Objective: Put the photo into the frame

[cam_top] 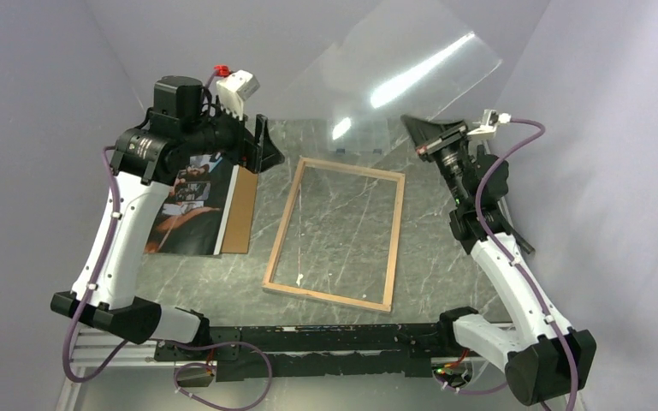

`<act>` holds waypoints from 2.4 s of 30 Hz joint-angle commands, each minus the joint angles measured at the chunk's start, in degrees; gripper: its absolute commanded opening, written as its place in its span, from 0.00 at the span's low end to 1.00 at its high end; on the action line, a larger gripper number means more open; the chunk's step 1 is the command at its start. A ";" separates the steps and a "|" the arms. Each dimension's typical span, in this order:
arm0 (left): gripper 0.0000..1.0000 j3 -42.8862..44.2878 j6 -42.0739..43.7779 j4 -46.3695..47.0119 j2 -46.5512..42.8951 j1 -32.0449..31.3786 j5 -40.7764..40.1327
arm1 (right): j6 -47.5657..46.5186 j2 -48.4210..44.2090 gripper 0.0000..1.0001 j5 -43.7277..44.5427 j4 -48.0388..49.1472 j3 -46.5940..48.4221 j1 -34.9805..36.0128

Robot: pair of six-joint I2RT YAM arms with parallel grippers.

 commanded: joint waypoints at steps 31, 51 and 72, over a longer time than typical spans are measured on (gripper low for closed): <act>0.84 -17.29 -60.40 59.96 -4.43 14.48 33.92 | 19.97 16.52 0.00 10.88 51.72 2.65 10.05; 0.03 -11.33 -55.49 59.80 -0.81 16.37 34.09 | 19.62 16.78 0.16 5.12 51.33 -4.04 14.45; 0.03 -2.98 33.01 10.91 -5.08 15.02 28.52 | -46.14 -10.06 1.00 -30.78 -41.74 5.69 12.67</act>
